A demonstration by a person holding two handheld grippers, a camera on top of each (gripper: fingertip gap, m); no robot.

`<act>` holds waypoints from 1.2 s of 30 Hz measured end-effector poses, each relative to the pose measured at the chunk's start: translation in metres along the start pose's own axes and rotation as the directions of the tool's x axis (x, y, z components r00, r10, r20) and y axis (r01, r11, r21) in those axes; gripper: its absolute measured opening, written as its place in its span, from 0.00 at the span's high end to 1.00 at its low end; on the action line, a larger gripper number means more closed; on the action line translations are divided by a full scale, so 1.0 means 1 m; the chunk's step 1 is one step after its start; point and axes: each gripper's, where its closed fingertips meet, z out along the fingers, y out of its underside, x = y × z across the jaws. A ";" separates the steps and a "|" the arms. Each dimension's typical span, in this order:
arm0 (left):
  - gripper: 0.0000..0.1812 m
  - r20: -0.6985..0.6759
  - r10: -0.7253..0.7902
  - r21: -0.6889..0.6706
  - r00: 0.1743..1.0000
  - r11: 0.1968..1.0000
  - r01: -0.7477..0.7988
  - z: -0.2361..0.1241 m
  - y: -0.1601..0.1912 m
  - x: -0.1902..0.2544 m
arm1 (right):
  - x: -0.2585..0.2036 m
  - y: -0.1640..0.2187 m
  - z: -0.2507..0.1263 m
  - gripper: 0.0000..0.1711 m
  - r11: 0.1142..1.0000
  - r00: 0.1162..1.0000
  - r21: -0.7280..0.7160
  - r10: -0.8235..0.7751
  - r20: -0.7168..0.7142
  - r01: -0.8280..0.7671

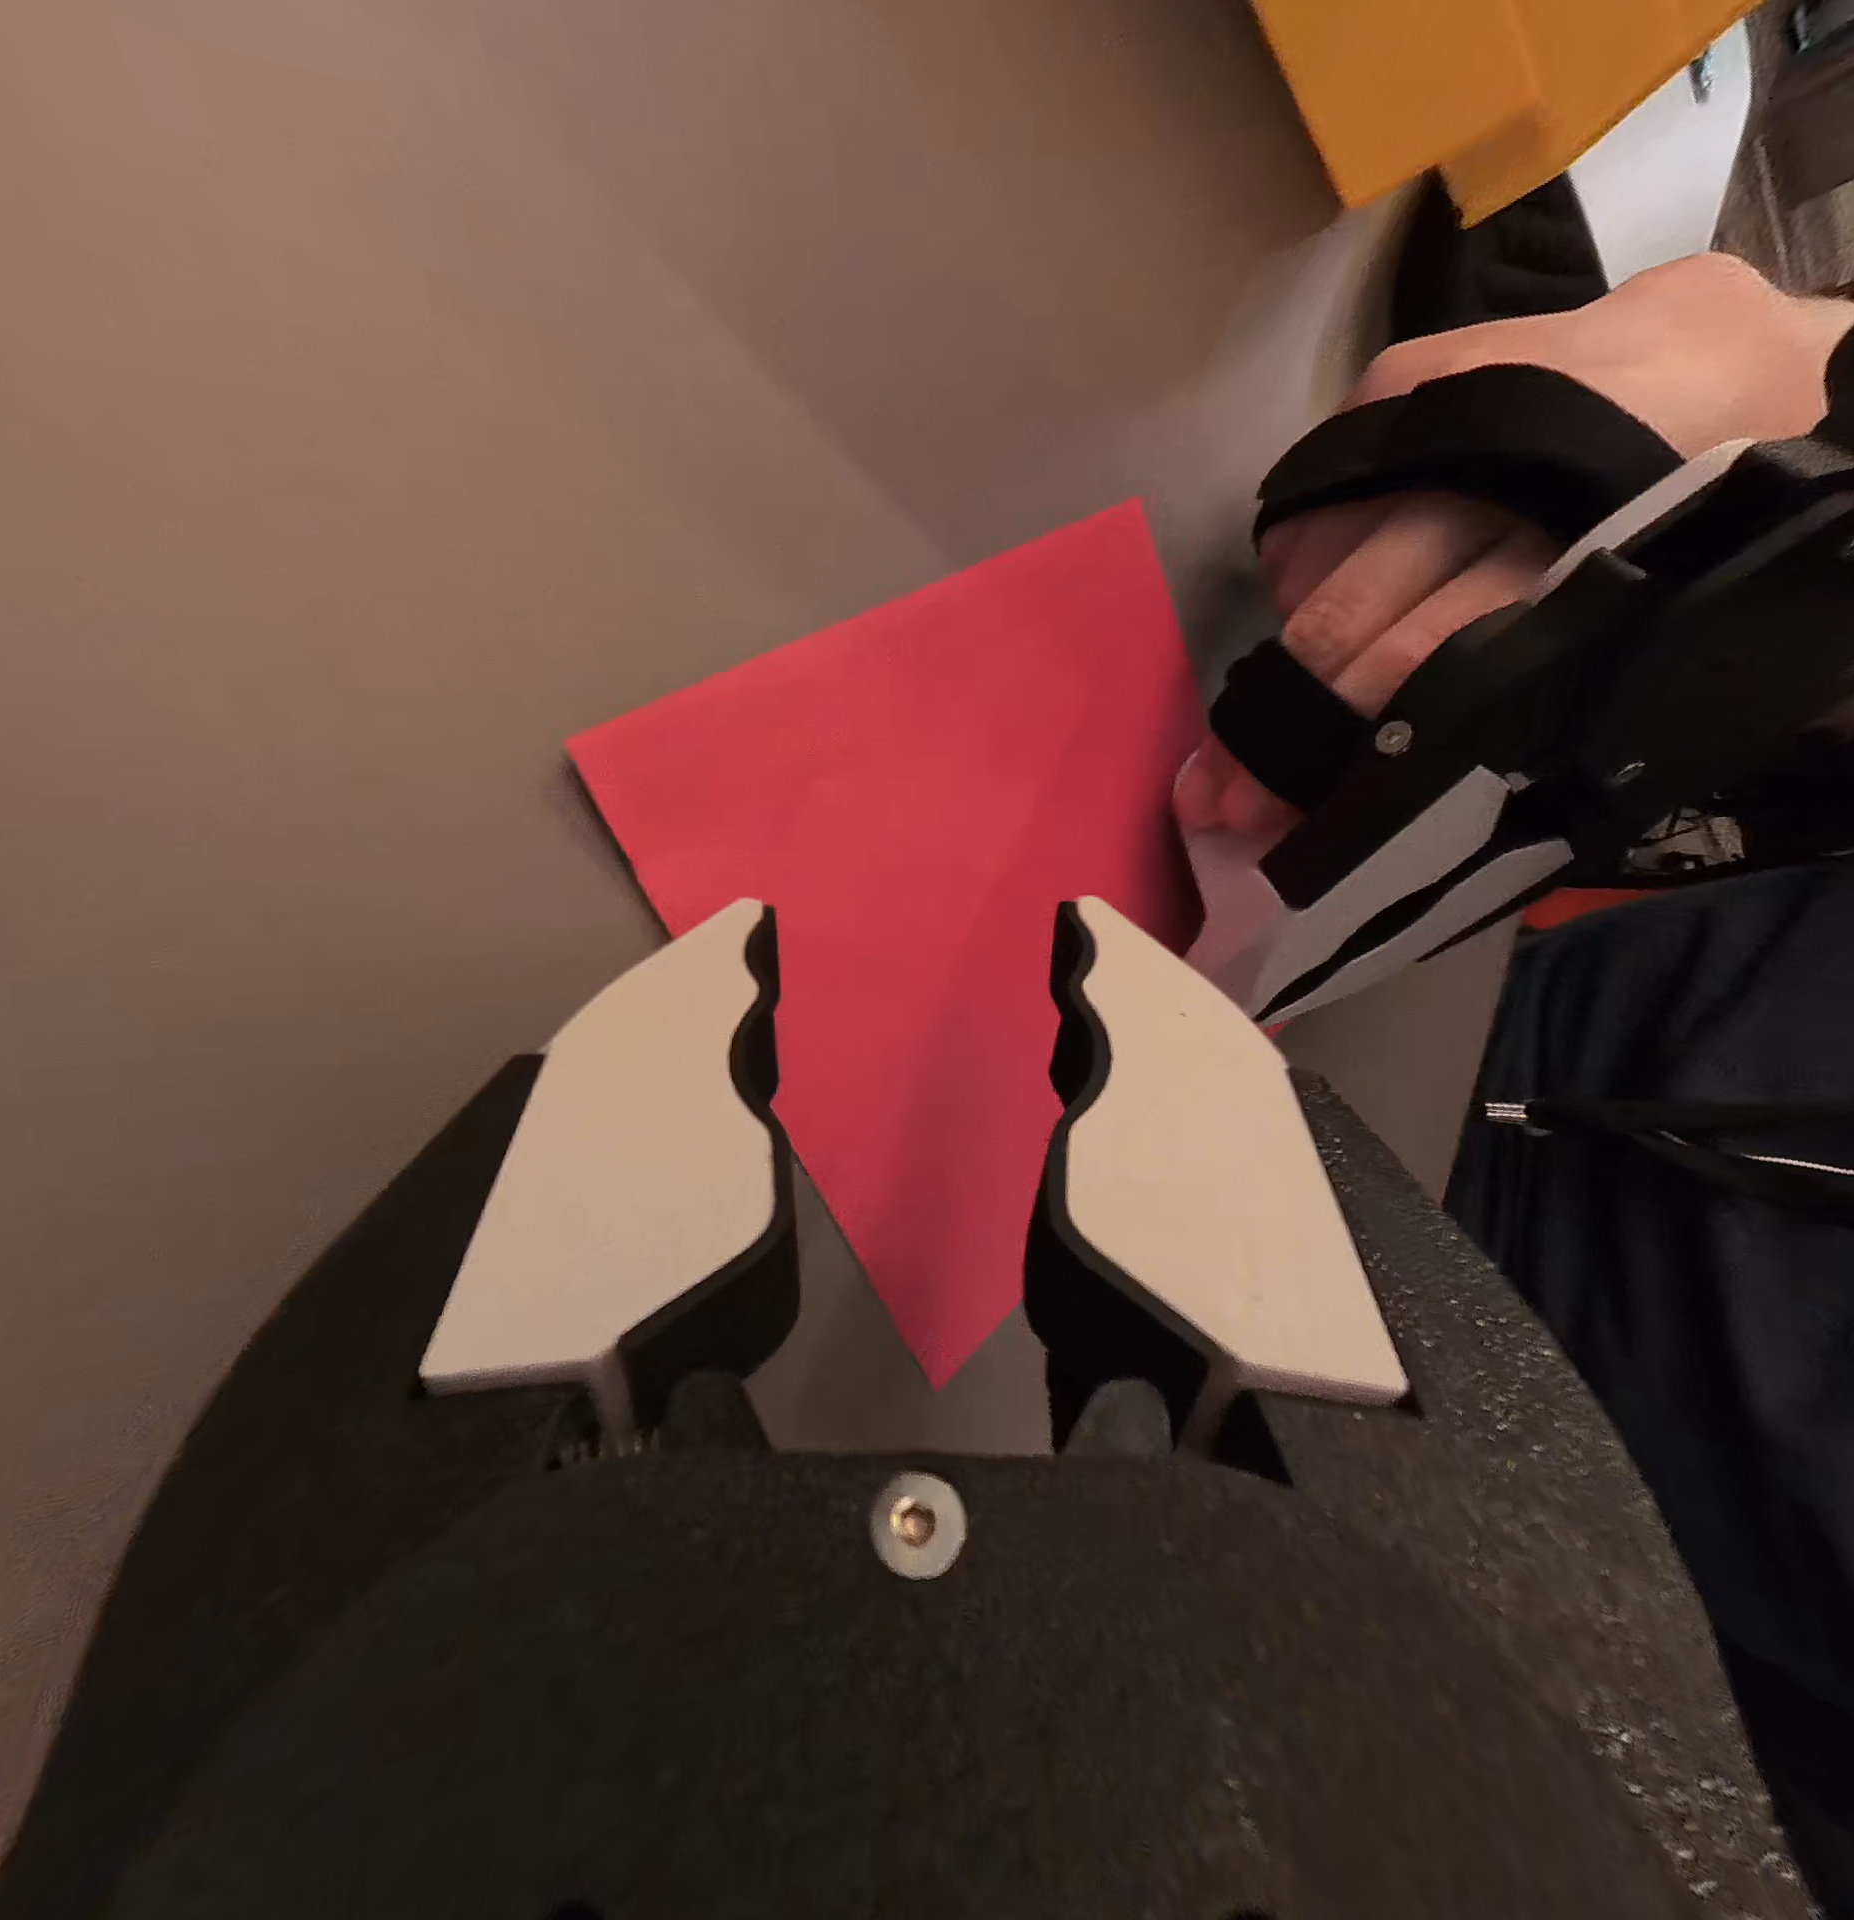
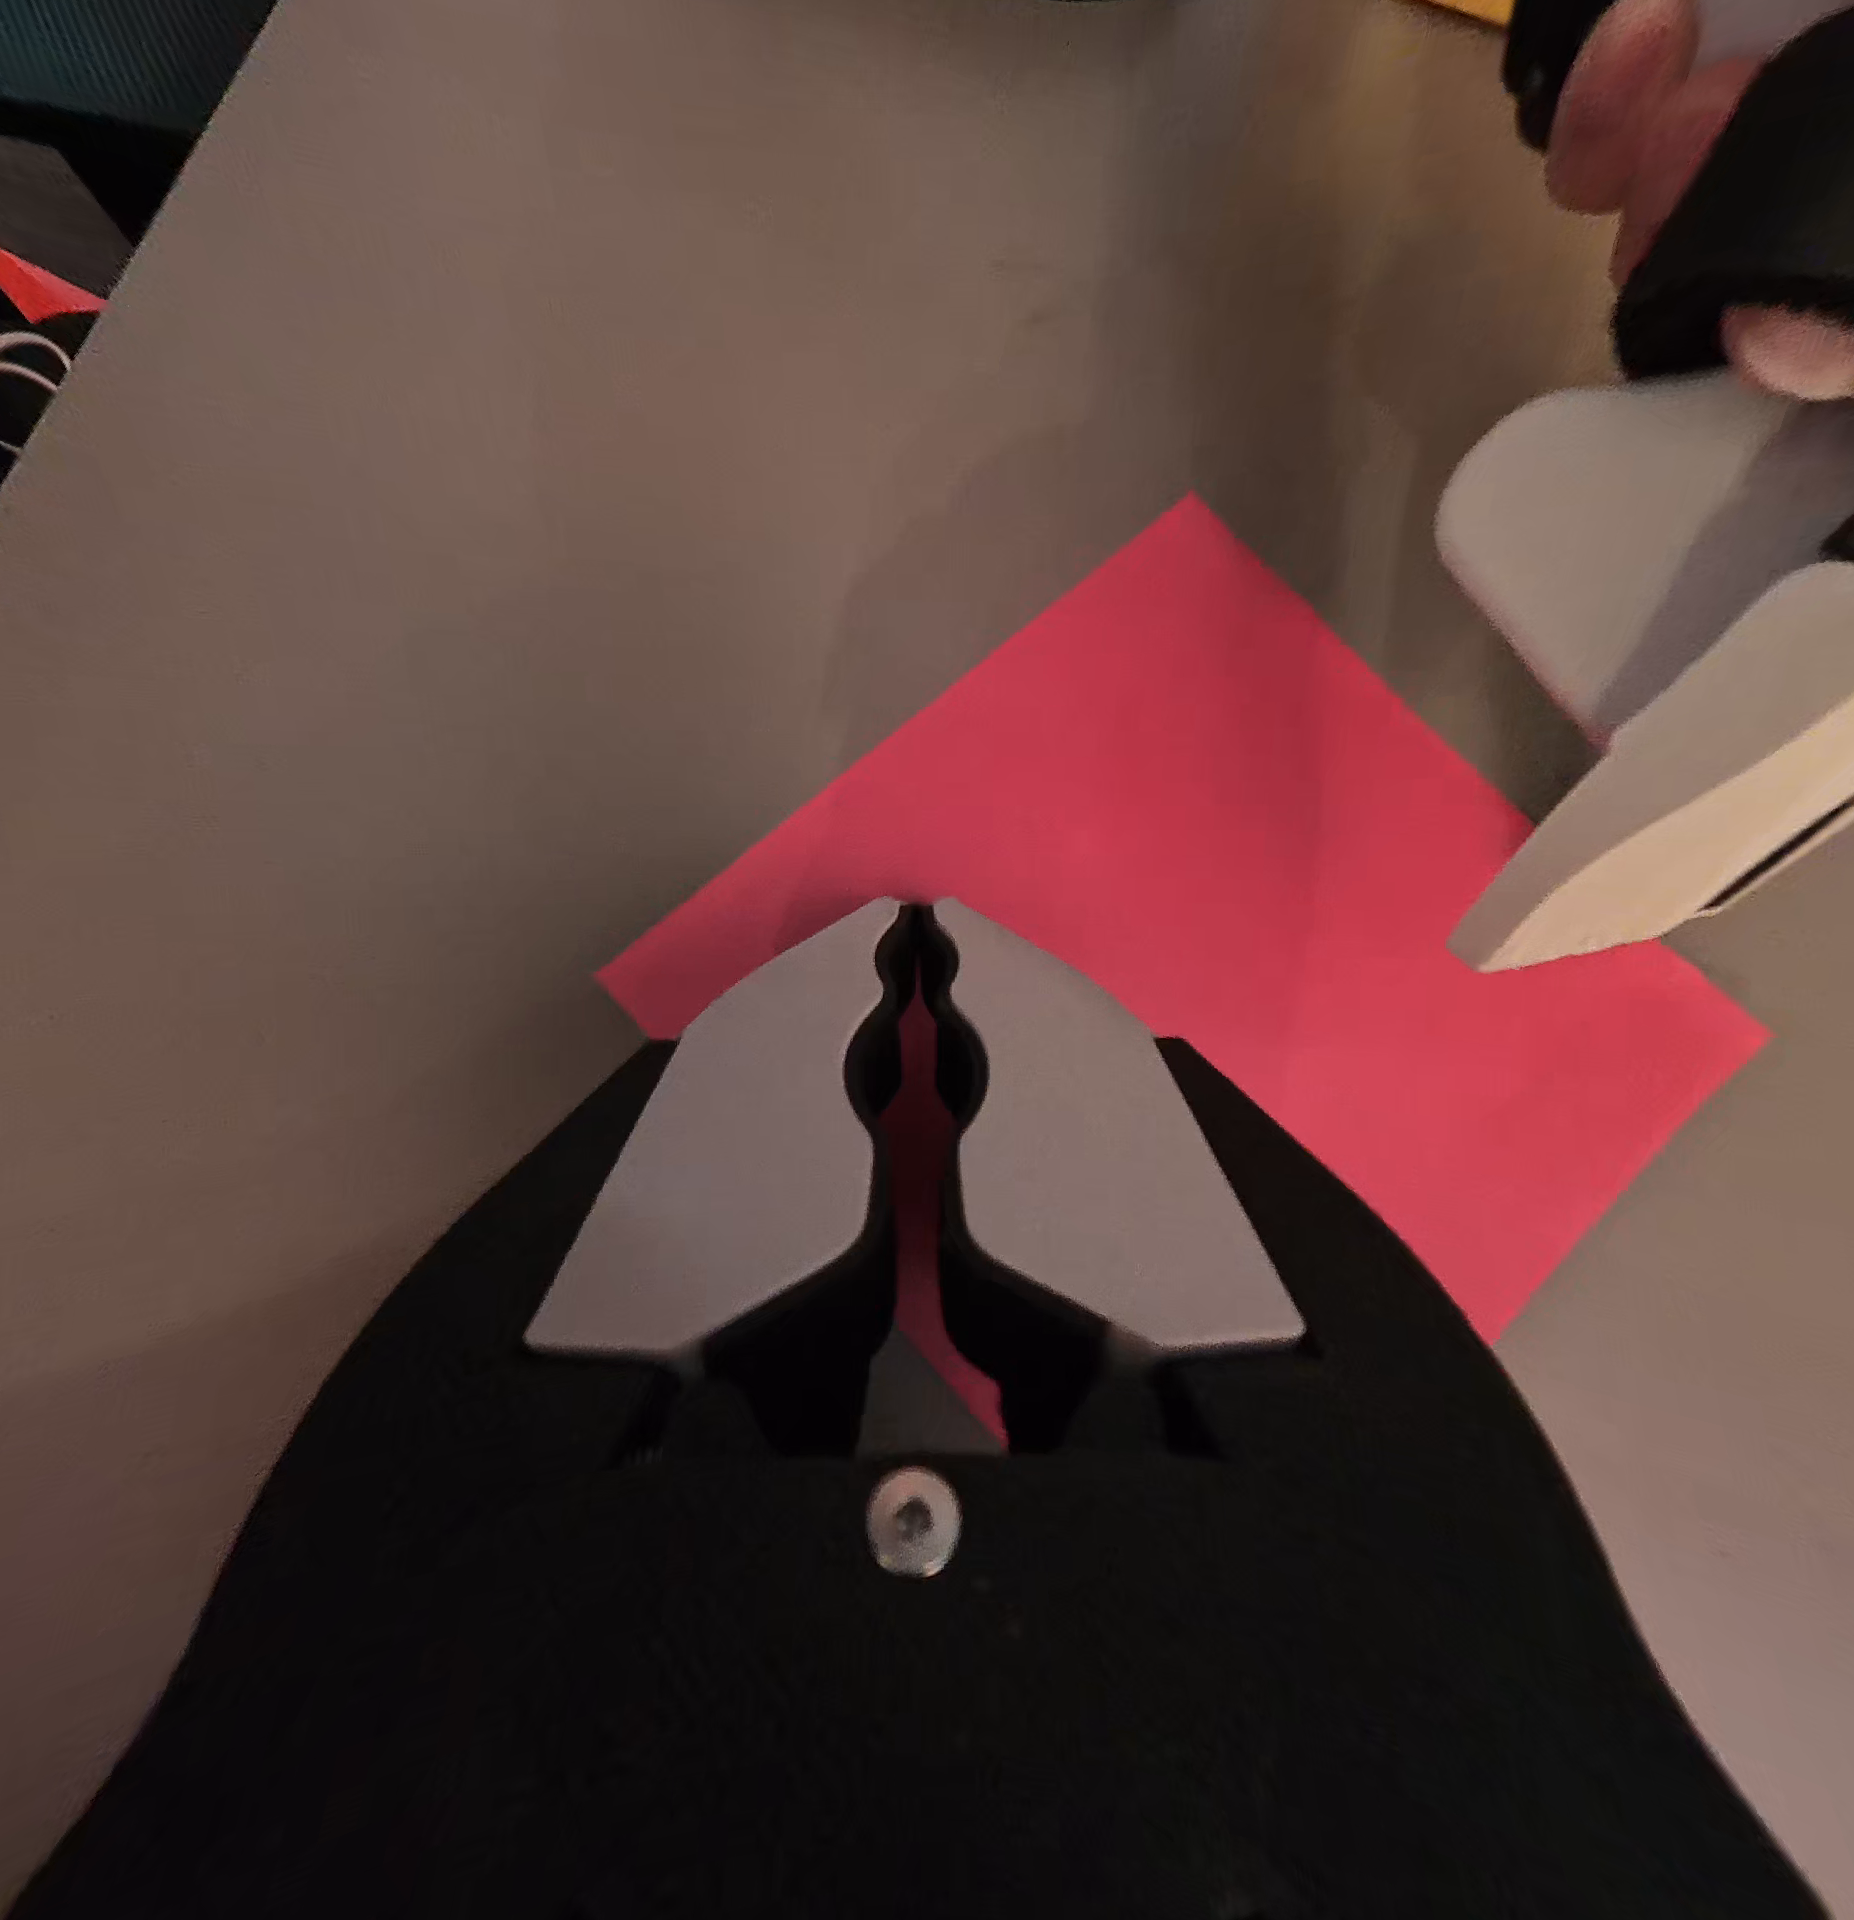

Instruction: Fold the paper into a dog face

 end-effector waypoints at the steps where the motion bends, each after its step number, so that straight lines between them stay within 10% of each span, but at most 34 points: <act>1: 0.72 0.018 0.008 -0.002 1.000 1.000 -0.008 0.002 0.002 -0.002 | 0.000 0.000 0.000 0.98 1.000 1.000 0.000 -0.002 0.000 0.002; 9: 0.68 0.260 0.182 0.032 0.948 0.980 -0.197 -0.011 -0.013 -0.032 | 0.000 0.000 -0.001 0.98 1.000 1.000 0.006 0.002 0.012 -0.002; 36: 0.75 -0.215 0.109 0.156 0.970 0.985 -0.076 -0.013 0.011 0.053 | 0.001 0.001 -0.003 0.98 0.999 0.999 0.022 0.027 0.037 -0.028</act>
